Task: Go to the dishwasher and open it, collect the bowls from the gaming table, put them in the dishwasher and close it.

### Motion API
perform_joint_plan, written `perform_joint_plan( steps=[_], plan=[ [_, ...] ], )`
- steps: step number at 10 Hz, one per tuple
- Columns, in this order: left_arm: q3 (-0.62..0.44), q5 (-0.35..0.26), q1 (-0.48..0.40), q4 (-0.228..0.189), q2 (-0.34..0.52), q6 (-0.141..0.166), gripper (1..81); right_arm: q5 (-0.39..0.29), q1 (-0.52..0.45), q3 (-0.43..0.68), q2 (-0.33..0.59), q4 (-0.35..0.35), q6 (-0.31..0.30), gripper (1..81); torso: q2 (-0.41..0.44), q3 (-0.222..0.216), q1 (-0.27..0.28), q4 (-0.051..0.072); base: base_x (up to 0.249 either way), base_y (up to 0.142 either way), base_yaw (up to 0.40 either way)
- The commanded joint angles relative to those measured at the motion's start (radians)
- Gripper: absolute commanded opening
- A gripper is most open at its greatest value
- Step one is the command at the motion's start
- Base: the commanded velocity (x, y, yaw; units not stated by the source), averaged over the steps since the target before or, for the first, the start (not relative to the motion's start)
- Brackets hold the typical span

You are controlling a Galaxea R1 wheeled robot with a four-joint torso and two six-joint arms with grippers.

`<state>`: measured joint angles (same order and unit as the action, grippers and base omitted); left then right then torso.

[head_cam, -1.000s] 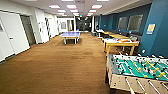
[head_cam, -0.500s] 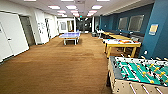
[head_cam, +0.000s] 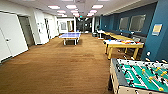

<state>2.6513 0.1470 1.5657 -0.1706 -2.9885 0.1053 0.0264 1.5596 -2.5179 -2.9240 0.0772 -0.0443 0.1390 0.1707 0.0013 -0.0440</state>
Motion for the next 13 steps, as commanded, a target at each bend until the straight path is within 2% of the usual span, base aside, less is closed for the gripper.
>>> perform_joint_plan(
  steps=[1,6,13],
  plan=[
    [-0.004,-0.046,-0.046,0.003,0.005,-0.003,81.1,-0.052,-0.051,-0.004,-0.002,0.003,0.004,81.1,0.0,0.0,0.0,0.0,0.229,0.0,0.0],
    [-0.002,-0.046,-0.046,0.003,0.002,-0.003,81.1,-0.052,-0.052,-0.008,-0.002,0.004,0.004,81.1,0.0,0.0,0.0,0.0,0.229,0.0,0.0],
    [-0.002,-0.046,-0.046,0.003,0.0,-0.003,81.1,-0.051,-0.049,-0.008,-0.002,0.004,0.004,81.1,-0.001,0.001,0.0,0.0,0.182,0.0,0.0]
  ],
)
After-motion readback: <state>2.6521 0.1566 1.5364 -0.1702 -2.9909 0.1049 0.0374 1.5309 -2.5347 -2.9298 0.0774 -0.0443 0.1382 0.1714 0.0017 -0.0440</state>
